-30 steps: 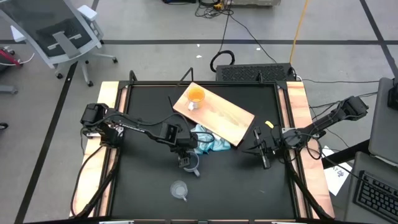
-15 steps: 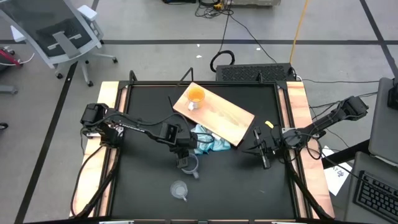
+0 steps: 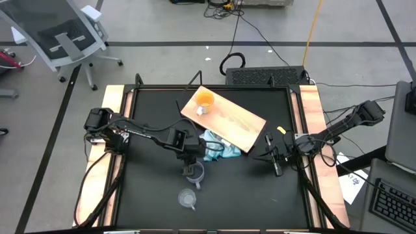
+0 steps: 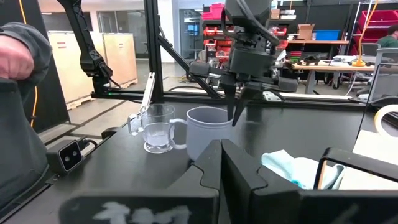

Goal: Stack small to large cups/mugs on shelf
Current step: Put the gray mug on the shelf

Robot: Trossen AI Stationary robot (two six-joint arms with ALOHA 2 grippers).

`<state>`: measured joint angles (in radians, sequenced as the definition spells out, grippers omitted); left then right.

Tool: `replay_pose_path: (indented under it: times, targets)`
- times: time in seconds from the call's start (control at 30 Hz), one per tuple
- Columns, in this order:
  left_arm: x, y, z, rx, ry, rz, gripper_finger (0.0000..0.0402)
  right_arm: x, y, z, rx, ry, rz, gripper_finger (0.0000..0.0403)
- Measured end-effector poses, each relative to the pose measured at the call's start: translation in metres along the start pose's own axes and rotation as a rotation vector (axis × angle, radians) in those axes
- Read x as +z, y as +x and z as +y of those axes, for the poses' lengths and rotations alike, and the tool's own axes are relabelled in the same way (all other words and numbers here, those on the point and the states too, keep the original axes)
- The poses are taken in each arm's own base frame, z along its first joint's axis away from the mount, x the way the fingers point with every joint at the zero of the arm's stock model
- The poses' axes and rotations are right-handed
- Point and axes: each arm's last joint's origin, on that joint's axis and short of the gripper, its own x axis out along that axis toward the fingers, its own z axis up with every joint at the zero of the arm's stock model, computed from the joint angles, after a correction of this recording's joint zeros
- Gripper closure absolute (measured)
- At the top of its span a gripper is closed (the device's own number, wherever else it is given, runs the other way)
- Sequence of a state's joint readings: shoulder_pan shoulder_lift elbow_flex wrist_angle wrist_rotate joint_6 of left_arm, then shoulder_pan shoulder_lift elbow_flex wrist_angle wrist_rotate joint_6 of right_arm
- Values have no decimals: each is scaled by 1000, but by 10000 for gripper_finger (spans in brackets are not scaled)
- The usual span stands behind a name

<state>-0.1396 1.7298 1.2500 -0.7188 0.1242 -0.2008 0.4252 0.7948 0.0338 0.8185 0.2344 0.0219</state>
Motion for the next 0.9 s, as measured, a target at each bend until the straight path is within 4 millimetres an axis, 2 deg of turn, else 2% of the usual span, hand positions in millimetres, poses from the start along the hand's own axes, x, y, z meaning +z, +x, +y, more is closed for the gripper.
replay_pose_path:
  times: [0.23,0.4,0.57,0.9]
  targets:
    - [-2,-4,1,5,164,24,398,0,0,0,0,0,0,403]
    - [7,-23,-1,80,228,24,398,0,0,0,0,3,0,403]
    - [20,-41,-7,84,255,-16,398,0,0,0,0,3,-1,403]
    - [27,-56,-14,9,449,-35,398,0,0,0,0,10,0,403]
